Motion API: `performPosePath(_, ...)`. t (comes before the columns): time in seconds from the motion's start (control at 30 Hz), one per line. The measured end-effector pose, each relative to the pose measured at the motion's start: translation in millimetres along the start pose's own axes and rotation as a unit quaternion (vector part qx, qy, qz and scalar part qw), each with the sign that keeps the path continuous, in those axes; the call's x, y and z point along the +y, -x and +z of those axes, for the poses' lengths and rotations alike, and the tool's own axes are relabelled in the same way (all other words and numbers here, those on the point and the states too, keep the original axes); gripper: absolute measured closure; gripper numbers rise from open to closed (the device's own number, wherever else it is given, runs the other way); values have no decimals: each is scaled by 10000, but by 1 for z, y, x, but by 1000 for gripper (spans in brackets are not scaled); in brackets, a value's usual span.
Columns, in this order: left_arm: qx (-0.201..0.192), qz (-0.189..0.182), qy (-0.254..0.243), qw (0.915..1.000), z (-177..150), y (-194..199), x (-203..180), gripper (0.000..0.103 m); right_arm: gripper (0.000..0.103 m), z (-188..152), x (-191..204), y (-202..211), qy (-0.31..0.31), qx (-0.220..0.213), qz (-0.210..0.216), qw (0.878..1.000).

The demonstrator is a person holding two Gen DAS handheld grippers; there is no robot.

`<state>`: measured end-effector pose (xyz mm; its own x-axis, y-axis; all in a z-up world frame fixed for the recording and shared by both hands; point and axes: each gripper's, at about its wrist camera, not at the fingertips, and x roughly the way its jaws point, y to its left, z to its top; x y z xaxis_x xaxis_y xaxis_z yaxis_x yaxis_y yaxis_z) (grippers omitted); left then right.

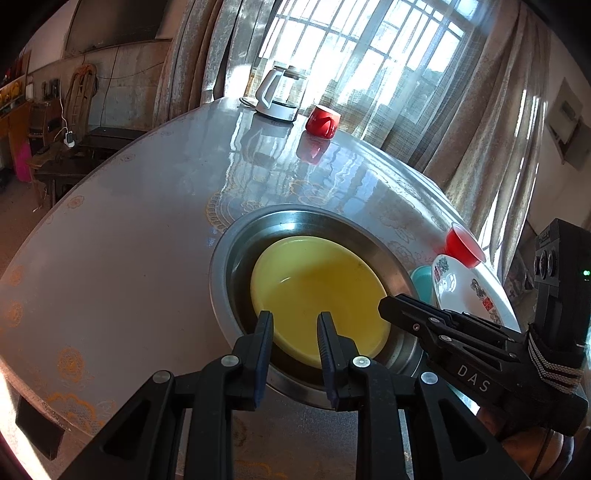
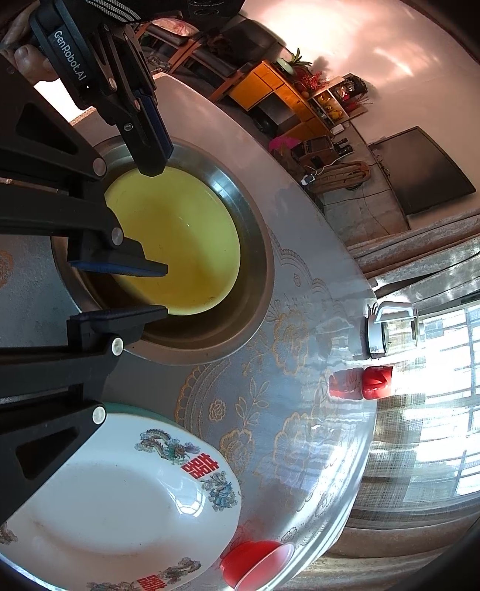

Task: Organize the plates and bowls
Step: 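Open the right tool, release the yellow bowl and withdraw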

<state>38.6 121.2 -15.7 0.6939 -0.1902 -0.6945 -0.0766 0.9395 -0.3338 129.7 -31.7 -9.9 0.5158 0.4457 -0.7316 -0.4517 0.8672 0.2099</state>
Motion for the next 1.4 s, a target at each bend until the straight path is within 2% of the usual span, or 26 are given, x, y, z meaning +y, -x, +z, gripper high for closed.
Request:
performPosePath(0.3, -107, 199, -115, 9997, -1, 3, -1, 78, 83, -3, -4, 4, -129, -135, 147, 9997)
performPosePath(0.63, -186, 376, -255, 9988, -2, 3, -5, 78, 83, -7, -4, 9, -207, -267, 173, 9993)
performPosePath(0.7, -220, 439, -298, 9984, -2, 4, -6, 78, 80, -7, -4, 11, -239, -315, 201, 9990)
performPosePath(1.03, -338, 508, -480, 9970, -1, 9, -14, 77, 76, -8, -13, 23, -483, -556, 420, 9964)
performPosePath(1.4, -410, 488, -851, 9943, 3, 10, -40, 77, 73, -7, -34, 45, -824, -817, 440, 9923)
